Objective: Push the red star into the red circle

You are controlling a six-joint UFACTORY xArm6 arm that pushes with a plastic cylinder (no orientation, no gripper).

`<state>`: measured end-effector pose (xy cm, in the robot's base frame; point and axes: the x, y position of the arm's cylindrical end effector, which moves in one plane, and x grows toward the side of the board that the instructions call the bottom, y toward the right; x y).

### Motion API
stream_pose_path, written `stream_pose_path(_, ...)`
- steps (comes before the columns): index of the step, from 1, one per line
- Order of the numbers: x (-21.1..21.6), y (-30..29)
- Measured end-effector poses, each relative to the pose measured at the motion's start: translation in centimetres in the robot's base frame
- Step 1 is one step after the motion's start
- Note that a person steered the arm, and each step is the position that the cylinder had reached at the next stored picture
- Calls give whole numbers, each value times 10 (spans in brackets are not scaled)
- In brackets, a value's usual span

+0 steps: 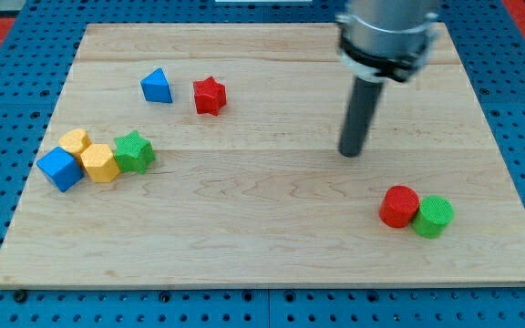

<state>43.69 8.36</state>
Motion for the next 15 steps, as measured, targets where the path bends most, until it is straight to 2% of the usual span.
stream_pose_path(2,-4,-151)
stream_pose_path(3,-60,-171)
stream_pose_path(4,-89,-210)
stream_pose_path(5,-96,-223)
stream_pose_path(6,-138,-193)
stream_pose_path(7,-109,-128)
stream_pose_path(9,4,-17)
stream_pose_path(10,-50,-52)
stream_pose_path(11,-41,-92)
stream_pose_path(12,6,-83)
stream_pose_path(14,47,6)
stream_pose_path(15,51,16)
